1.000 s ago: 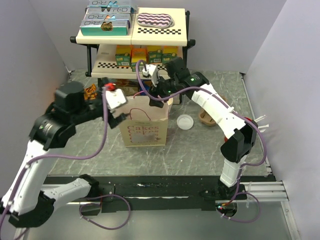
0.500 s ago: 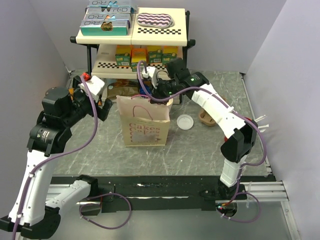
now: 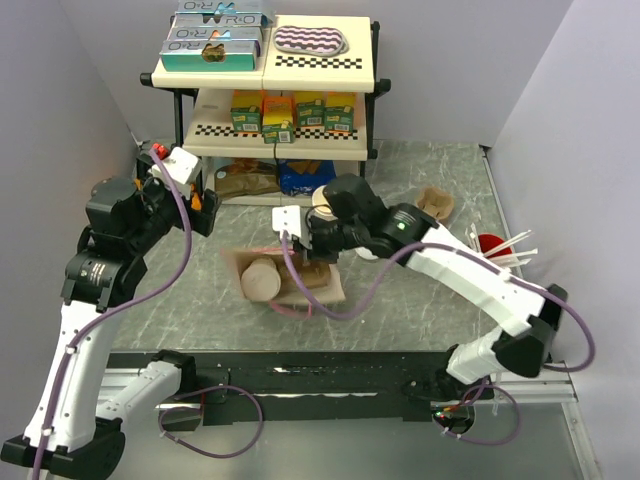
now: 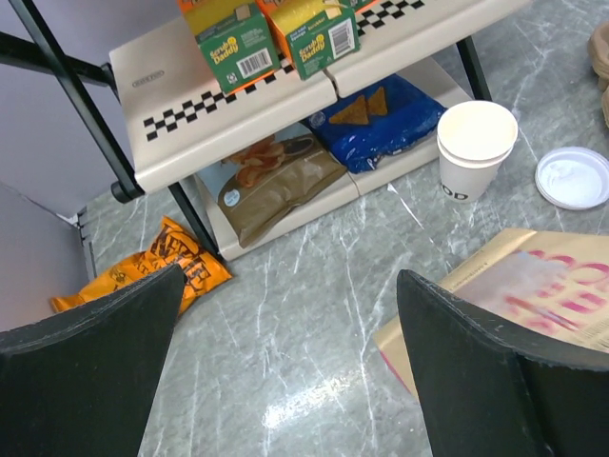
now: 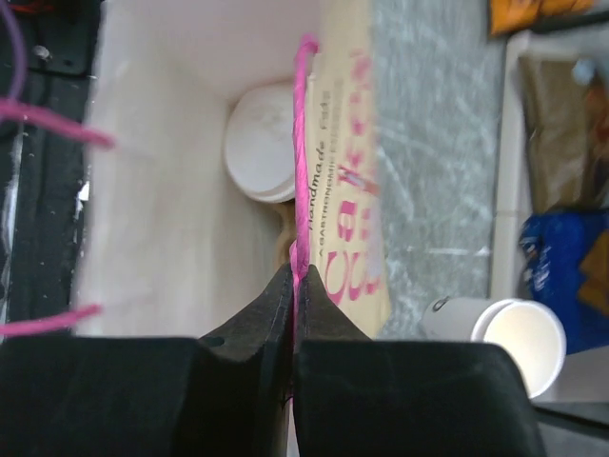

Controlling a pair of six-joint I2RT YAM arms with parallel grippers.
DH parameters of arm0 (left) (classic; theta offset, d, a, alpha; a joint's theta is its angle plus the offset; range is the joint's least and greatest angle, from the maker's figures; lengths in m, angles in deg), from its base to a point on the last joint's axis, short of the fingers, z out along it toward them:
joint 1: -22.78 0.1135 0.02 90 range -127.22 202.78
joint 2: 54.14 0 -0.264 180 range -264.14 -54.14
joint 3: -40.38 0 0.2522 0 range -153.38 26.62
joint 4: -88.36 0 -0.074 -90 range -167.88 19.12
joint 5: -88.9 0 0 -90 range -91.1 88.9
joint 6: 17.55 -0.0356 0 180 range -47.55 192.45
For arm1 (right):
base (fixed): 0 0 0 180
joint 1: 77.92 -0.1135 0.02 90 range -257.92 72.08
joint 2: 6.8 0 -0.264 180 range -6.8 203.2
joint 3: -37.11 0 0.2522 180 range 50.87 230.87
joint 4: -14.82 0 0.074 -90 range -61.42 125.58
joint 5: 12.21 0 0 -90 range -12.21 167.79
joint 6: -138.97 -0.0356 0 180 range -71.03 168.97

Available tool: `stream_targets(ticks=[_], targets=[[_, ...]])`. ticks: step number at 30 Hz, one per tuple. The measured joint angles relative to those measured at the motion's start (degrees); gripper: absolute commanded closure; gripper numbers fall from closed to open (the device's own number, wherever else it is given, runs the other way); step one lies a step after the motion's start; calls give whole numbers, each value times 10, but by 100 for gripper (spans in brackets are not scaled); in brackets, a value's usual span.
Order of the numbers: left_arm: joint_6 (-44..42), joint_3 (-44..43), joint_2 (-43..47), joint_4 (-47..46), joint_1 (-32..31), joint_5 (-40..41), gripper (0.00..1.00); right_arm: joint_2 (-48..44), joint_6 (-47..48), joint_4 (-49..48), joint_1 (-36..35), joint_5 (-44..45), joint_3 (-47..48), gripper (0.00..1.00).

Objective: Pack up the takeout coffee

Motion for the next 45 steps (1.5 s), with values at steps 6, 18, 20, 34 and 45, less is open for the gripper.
stream_targets(ticks=[6,18,20,34,45], targets=[[7,7,-1,-3,1,-5,1,-44,9,1,-23,21,-13,100],[19,31,-14,-11,1,-13,1,-83,19,7,-71,41,-71,100],[24,31,-15,-11,2,-13,1,-92,19,4,-71,45,-75,100],[39,33,-40,-27,2,-30,1,-110,14,-25,-61,59,-92,100],[39,33,-47,-51,3,-42,1,-35,-30,-29,31,56,-42,43]])
